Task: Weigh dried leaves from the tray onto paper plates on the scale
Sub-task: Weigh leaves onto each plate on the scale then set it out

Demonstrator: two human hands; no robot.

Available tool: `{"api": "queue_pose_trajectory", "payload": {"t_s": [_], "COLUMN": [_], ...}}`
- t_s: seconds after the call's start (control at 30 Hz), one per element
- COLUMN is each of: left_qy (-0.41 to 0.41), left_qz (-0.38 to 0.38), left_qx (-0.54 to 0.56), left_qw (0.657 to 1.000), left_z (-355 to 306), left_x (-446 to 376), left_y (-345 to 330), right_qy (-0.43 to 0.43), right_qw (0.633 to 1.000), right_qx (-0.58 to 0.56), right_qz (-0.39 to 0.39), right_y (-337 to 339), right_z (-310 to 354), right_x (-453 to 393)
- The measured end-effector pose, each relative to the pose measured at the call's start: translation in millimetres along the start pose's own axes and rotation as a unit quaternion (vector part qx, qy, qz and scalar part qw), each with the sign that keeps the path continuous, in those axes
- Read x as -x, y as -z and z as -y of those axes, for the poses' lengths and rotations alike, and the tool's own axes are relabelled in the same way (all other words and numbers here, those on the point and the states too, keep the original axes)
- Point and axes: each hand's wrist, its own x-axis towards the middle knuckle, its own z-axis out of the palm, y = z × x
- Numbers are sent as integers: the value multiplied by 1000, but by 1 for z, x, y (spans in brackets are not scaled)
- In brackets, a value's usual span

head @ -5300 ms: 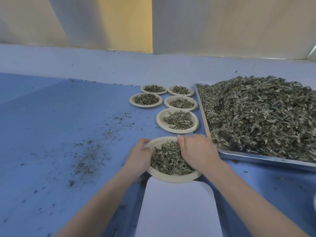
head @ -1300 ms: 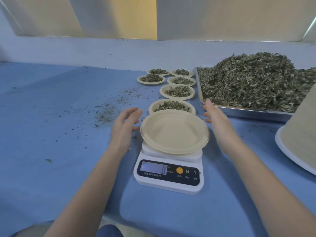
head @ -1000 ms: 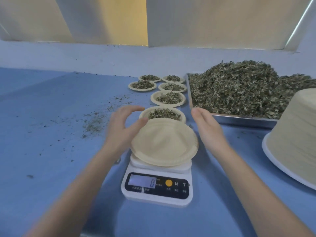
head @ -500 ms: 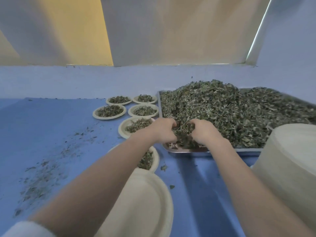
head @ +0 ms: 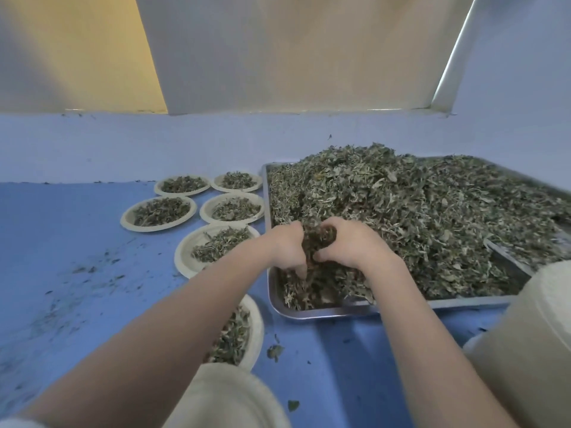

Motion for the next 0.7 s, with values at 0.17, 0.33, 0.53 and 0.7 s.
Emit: {"api": "queue_pose_trajectory", "payload": {"t_s": [0.17, 0.33, 0.53, 0.7], "left_qy": [-25, -34, -30, -32], "left_qz": [36, 6, 24, 8], "left_qx": [-53, -53, -149, -86], "left_qw": [998, 998, 988, 996], "left_z": [-4, 0, -10, -16], "left_x": [1, 13, 19, 31], "left_y": [-12, -14, -27, -28], "right_qy": [45, -76, 11, 70], "right_qw": [994, 993, 990, 992], "right_qx": [8, 93, 29, -1], "right_qz": [96, -20, 134, 106], "right_y": [-8, -2, -27, -30], "right_z": [-6, -14, -1, 10], "right_x": [13, 15, 19, 25]}}
